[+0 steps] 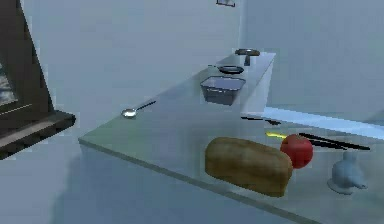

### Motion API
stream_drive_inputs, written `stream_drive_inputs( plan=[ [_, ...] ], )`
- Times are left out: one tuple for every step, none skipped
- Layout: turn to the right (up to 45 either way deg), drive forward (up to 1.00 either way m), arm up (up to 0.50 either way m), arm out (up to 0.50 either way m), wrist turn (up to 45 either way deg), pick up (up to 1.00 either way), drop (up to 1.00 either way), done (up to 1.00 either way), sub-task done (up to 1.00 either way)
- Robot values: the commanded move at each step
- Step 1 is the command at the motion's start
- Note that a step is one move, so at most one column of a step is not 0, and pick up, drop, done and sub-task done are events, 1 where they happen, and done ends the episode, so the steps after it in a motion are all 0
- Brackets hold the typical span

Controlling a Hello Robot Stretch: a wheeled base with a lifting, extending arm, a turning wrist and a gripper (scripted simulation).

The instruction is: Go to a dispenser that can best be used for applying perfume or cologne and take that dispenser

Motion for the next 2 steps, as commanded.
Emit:
stream_drive_inputs(
  plan=[
    [-27.0,0.0,0.0,0.0,0.0,0.0,0.0,0.0,0.0],
    [45.0,0.0,0.0,0.0,0.0,0.0,0.0,0.0,0.0]
  ],
)
